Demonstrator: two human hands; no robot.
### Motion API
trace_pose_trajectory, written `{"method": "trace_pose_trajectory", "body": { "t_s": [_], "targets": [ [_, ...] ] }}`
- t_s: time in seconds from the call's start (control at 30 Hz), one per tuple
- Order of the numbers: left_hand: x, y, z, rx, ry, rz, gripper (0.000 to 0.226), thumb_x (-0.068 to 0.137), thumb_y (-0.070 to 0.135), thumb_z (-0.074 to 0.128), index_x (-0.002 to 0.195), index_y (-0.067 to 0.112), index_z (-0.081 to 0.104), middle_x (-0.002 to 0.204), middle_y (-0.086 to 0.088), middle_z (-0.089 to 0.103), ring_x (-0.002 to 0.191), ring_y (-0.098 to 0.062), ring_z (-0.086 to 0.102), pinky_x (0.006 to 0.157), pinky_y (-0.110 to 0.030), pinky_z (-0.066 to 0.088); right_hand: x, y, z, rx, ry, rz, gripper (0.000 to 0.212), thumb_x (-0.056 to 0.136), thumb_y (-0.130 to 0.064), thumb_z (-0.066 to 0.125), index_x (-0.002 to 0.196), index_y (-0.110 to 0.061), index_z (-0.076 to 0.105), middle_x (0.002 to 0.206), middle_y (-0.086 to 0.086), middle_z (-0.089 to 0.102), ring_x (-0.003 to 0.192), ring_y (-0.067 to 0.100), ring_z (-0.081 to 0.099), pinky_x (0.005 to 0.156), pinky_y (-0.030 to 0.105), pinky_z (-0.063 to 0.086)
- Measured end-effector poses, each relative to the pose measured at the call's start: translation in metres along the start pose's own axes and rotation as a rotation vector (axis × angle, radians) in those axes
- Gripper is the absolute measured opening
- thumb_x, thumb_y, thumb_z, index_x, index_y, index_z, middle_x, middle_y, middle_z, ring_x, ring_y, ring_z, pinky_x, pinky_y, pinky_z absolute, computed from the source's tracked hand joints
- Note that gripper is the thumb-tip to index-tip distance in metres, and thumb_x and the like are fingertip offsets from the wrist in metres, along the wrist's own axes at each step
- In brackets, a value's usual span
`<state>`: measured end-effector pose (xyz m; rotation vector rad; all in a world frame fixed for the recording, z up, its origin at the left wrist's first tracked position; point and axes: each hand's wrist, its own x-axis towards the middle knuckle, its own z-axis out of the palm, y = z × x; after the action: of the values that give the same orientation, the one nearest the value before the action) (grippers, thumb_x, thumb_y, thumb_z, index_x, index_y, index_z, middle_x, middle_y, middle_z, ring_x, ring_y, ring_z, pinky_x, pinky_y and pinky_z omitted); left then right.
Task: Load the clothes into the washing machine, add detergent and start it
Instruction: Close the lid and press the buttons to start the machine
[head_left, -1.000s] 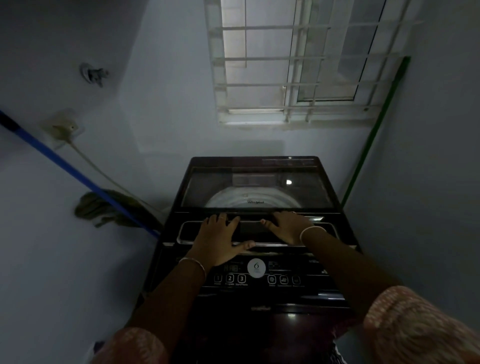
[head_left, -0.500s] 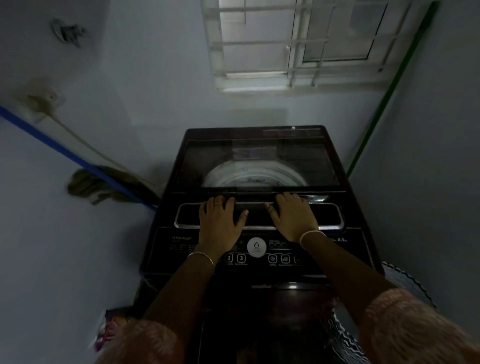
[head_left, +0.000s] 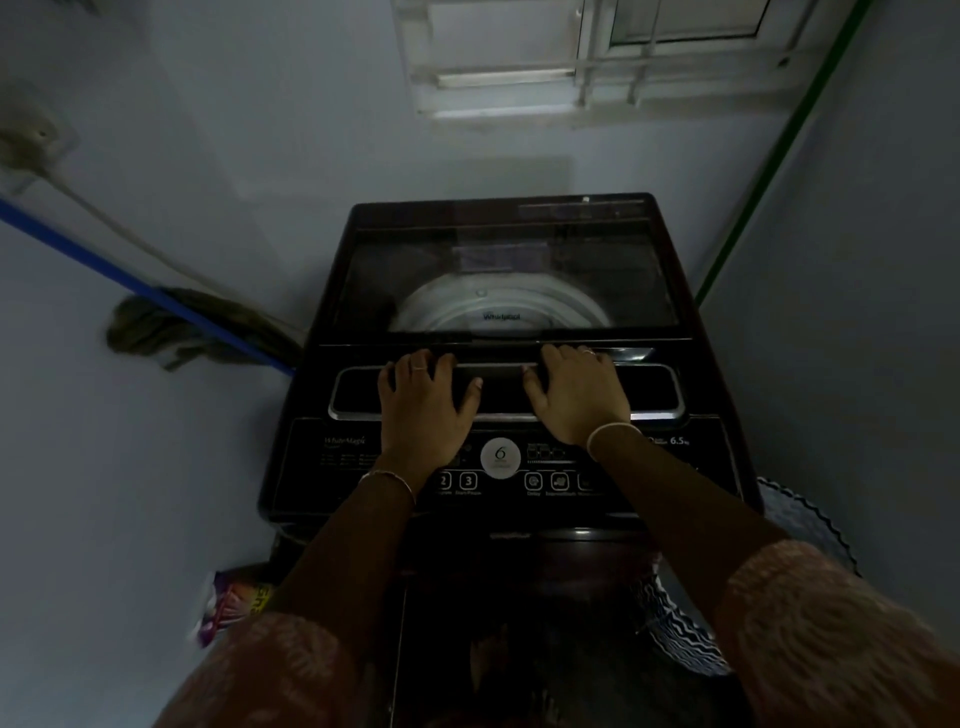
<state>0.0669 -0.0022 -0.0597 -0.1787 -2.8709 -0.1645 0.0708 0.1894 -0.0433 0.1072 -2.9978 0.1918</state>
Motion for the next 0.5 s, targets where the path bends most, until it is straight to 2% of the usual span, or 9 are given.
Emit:
{"method": "trace_pose_trajectory", "body": {
  "t_s": [0.13,0.3,0.4,0.5],
  "targets": [
    [0.001,-0.001,-0.002,-0.010,-0.053,-0.001,0.064,0.088,0.061,0.024,0.125,0.017,0.052,0.133,-0.012,0.050,0.127,-0.030,0.042,0.110,-0.051,0.024,0.001,0.001,0.000,-0.001,-0.036,-0.011,0.050,0.094,-0.053,0.027,0.113,-0.016,0.053,0.116,0.011,0.062,0.110,0.032,0.054,0.092,0.044,0.037],
    [-0.002,-0.004,-0.018,-0.104,-0.122,-0.005,0.062,0.093,0.056,0.040,0.139,0.015,0.040,0.146,-0.010,0.039,0.138,-0.027,0.030,0.115,-0.049,0.017,0.002,-0.005,-0.009,-0.031,-0.122,0.001,0.051,0.096,-0.052,0.026,0.120,-0.013,0.049,0.127,0.014,0.054,0.120,0.032,0.047,0.100,0.047,0.033],
    [-0.008,-0.013,-0.038,-0.082,-0.102,0.021,0.067,0.093,0.054,0.041,0.147,0.016,0.029,0.152,-0.009,0.030,0.143,-0.025,0.023,0.117,-0.051,0.013,0.007,-0.015,-0.020,-0.094,-0.078,-0.117,0.046,0.094,-0.047,0.035,0.125,-0.014,0.046,0.135,0.014,0.046,0.127,0.032,0.038,0.103,0.047,0.031],
    [-0.010,-0.031,-0.059,0.021,-0.096,0.019,0.069,0.093,0.053,0.040,0.150,0.017,0.022,0.156,-0.008,0.023,0.144,-0.026,0.018,0.117,-0.051,0.012,0.020,-0.037,-0.036,-0.100,-0.066,-0.266,0.059,0.088,-0.043,0.049,0.139,-0.016,0.036,0.151,0.013,0.026,0.140,0.034,0.020,0.110,0.049,0.022]
  ]
}}
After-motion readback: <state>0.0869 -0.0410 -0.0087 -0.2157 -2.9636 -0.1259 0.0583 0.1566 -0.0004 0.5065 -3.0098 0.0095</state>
